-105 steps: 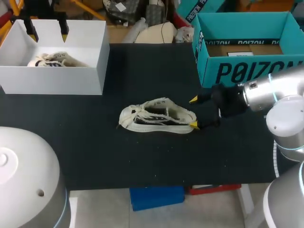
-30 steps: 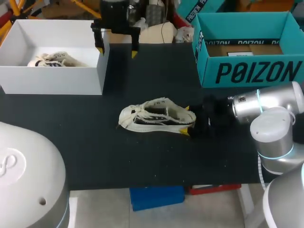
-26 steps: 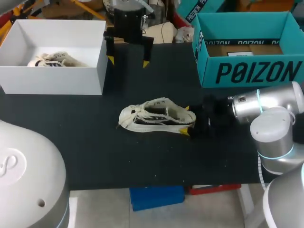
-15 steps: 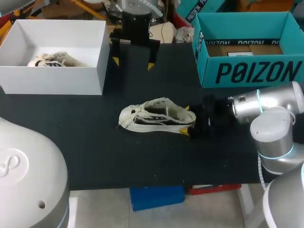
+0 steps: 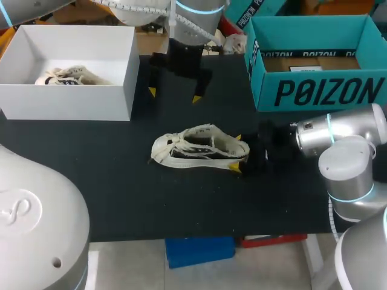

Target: Take the shoe out of the shoebox, open the shoe tongue, remove and reinsert the insole, then place the shoe into the shoebox

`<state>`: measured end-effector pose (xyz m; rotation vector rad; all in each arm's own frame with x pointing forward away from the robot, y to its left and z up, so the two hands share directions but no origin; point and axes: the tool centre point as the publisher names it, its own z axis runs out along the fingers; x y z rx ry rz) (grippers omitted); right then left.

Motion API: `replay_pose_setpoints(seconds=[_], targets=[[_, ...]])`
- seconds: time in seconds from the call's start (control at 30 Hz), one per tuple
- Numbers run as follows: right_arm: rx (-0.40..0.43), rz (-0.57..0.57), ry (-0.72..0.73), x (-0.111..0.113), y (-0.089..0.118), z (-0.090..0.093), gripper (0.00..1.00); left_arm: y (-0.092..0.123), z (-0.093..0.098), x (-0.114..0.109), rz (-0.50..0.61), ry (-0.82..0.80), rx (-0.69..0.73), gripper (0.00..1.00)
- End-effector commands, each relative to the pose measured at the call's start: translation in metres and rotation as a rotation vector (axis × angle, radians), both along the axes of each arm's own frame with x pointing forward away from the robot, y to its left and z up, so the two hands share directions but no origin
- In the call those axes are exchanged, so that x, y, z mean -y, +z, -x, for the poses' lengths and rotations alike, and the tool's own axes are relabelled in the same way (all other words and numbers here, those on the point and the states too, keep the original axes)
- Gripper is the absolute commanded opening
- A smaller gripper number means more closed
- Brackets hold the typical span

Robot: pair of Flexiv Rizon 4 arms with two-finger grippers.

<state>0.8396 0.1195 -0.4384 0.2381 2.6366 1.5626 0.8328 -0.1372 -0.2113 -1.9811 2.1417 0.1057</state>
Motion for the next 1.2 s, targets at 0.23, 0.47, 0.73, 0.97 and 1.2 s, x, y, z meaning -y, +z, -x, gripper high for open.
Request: replay_pose_setpoints(seconds=[0.23, 0.47, 0.73, 0.97, 1.2], targets=[[-0.001, 0.002, -0.002, -0.001, -0.002, -0.001, 0.0, -0.055, 0.02, 0.052, -0.095, -0.08, 0.011, 1.0], [-0.001, 0.002, -0.002, -0.001, -0.002, -0.001, 0.0, -0.078, 0.021, 0.076, -0.11, -0.111, -0.006, 1.0], [-0.001, 0.002, -0.002, -0.001, -0.002, -0.001, 0.0, -0.103, 0.016, 0.089, -0.137, -0.122, -0.018, 1.0], [-0.001, 0.002, -0.002, -0.001, -0.002, -0.001, 0.0, -0.136, 0.014, 0.083, -0.201, -0.114, -0.046, 1.0], [-0.001, 0.002, -0.002, -0.001, -0.002, -0.001, 0.0, -0.152, 0.008, 0.082, -0.232, -0.114, -0.043, 1.0]])
